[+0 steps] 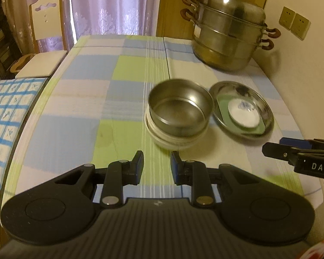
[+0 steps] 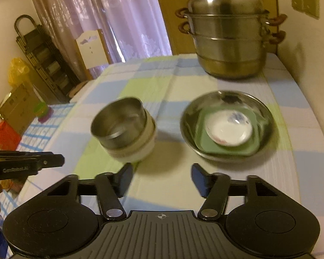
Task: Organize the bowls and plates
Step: 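Move both grippers forward toward the rim of the bowl stack, then close both grippers on the rim of the stacked bowls, then lift the bowl stack with both grippers and carry it toward the steel plate, then lower the bowl stack with both grippers onto the plates in the steel plate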
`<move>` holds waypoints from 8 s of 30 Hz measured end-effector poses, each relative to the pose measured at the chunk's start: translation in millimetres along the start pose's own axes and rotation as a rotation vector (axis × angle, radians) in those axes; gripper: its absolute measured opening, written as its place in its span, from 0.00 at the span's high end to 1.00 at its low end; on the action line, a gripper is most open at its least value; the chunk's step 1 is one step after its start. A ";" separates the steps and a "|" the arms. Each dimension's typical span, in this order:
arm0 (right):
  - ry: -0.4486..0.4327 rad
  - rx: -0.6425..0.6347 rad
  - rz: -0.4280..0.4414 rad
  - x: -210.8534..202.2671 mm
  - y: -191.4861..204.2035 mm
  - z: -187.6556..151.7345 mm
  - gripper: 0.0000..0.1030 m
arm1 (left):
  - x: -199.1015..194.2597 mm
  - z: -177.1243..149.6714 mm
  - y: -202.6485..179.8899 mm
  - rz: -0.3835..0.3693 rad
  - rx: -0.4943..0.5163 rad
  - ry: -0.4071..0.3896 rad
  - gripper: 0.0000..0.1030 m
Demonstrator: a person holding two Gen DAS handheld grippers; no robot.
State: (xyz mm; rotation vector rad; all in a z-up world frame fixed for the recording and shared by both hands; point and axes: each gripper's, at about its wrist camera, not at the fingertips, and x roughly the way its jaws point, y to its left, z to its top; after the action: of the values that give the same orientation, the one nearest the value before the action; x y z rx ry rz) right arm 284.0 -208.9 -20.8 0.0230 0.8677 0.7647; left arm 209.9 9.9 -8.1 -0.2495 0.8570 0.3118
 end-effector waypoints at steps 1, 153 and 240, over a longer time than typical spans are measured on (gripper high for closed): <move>-0.007 0.003 0.009 5.0 1.2 3.6 0.56 | 4.0 4.1 0.9 -0.001 0.000 -0.001 0.77; 0.223 0.410 -0.135 107.4 -25.1 58.5 0.76 | 138.8 79.0 -16.5 -0.231 0.170 0.263 0.83; 0.242 0.682 -0.271 97.4 -189.3 100.3 0.82 | 241.5 157.3 -171.4 -0.327 0.318 0.328 0.82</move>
State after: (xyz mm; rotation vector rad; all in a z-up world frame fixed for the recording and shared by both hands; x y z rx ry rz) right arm 505.8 -260.9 -80.0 0.4157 1.3019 0.1925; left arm 531.0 -55.0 -79.7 -0.1407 1.1552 -0.1773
